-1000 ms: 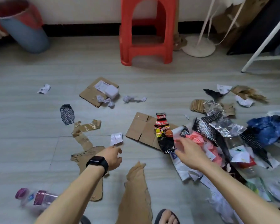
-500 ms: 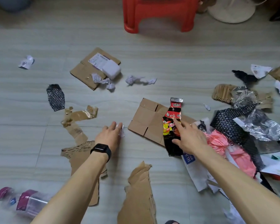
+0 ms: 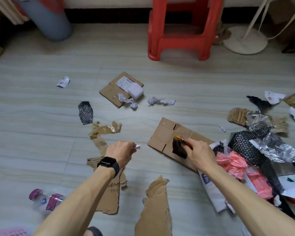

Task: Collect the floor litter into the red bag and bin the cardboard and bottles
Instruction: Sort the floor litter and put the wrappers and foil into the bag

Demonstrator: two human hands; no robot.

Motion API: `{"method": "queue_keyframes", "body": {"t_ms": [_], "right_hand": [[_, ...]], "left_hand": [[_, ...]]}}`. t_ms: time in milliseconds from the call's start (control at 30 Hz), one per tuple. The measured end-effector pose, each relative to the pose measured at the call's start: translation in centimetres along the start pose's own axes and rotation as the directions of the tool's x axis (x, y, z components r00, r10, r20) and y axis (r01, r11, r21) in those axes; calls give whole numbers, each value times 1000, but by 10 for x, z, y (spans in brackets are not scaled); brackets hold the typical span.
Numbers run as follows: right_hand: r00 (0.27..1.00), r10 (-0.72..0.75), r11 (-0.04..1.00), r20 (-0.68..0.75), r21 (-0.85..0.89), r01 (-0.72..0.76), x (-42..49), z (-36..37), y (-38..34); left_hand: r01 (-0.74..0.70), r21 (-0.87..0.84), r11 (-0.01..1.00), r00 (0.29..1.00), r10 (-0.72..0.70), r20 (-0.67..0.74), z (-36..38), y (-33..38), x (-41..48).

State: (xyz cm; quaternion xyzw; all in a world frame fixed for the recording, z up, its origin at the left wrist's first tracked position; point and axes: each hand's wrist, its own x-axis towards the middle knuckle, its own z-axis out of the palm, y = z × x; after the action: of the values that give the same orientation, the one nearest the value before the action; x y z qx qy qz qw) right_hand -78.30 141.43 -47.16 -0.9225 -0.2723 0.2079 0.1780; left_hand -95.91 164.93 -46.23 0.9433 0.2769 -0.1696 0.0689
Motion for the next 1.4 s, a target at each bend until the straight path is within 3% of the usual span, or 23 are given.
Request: {"method": "queue_keyframes", "body": {"t_ms": [100,200,333,567,700,767,933,1100,1200,1300,1367,1400], "right_hand": [[994,-96,983,-46,152,101,-18,-19,-36],[975,-218,960,-40,170,222,-36,-39,-81],[920,-390,910,-25,138,390,-67,-66,-159],[693,-721,693,7,-4,721,-135,-95,-305],[569,-814,567,116,-53,822,-171,-66,-375],[568,-814,570,121,-22,821,-179,-53,-385],[485,-852,504,196,57,862,-216,21,-422],[448,-879,477,165,316,820,-251,88,-444],[460,-878,466,133,461,755,-273,123,-454],[477,-867,479,143,503,719,-286,155,-466],[443,-876,475,193,516,713,-289,169,-474],[392,-886,464,248,480,744,-290,175,-475]], "left_hand": [[8,59,998,997,-3,-81,-49,-27,-28],[40,198,979,992,-15,-122,-101,-62,-64],[184,113,976,956,-152,-249,-160,-124,-125],[393,-61,917,840,-386,-381,-154,-229,-254],[571,-236,786,713,-618,-331,-100,-284,-341],[586,-315,747,689,-664,-292,-72,-294,-357],[681,-369,633,616,-767,-180,11,-331,-425],[718,-316,621,649,-761,-21,58,-337,-449],[763,-362,536,560,-827,-46,76,-335,-457],[759,-396,517,546,-837,-44,88,-333,-464],[742,-438,507,548,-836,-40,93,-330,-467],[736,-457,499,544,-838,-38,93,-328,-467]]}}
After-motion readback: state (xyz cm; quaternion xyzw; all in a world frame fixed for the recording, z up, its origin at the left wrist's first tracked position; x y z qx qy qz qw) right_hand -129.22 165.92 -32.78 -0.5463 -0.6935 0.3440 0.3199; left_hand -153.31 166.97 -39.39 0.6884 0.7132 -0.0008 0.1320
